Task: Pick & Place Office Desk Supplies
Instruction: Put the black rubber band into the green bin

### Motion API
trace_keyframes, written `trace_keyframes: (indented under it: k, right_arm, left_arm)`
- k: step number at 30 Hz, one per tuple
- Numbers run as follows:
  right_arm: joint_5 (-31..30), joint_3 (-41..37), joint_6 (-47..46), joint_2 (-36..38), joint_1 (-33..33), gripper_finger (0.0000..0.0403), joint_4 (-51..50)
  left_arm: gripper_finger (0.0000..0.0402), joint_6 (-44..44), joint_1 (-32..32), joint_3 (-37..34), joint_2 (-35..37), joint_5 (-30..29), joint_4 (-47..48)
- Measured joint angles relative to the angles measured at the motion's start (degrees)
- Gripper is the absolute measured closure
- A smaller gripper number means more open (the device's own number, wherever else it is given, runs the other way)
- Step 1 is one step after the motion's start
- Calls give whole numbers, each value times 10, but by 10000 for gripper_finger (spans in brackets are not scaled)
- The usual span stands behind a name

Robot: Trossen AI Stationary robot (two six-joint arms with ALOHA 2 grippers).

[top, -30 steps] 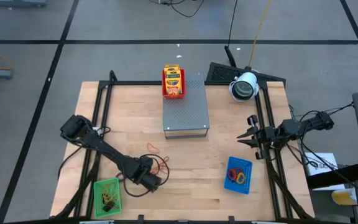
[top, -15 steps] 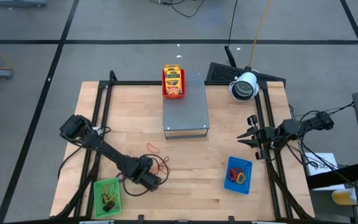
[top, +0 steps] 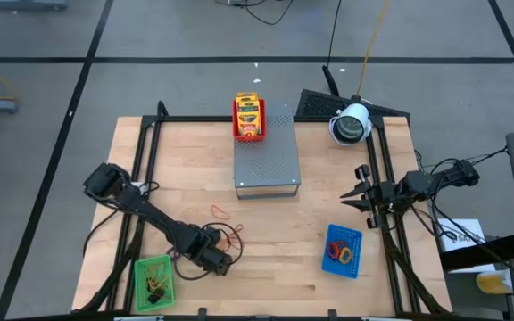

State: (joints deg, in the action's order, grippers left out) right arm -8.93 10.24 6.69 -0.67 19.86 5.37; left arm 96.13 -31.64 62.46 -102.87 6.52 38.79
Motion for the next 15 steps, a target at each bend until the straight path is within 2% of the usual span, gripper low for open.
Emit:
trace_keyframes:
  k: [10,15]
  right_arm:
    - [0,0,0,0,0,358,0]
    - [0,0,0,0,0,358,0]
  left_arm:
    - [391,-11,1,21,37,-7,5]
    - [395,-19,-2,58,55,-11,14]
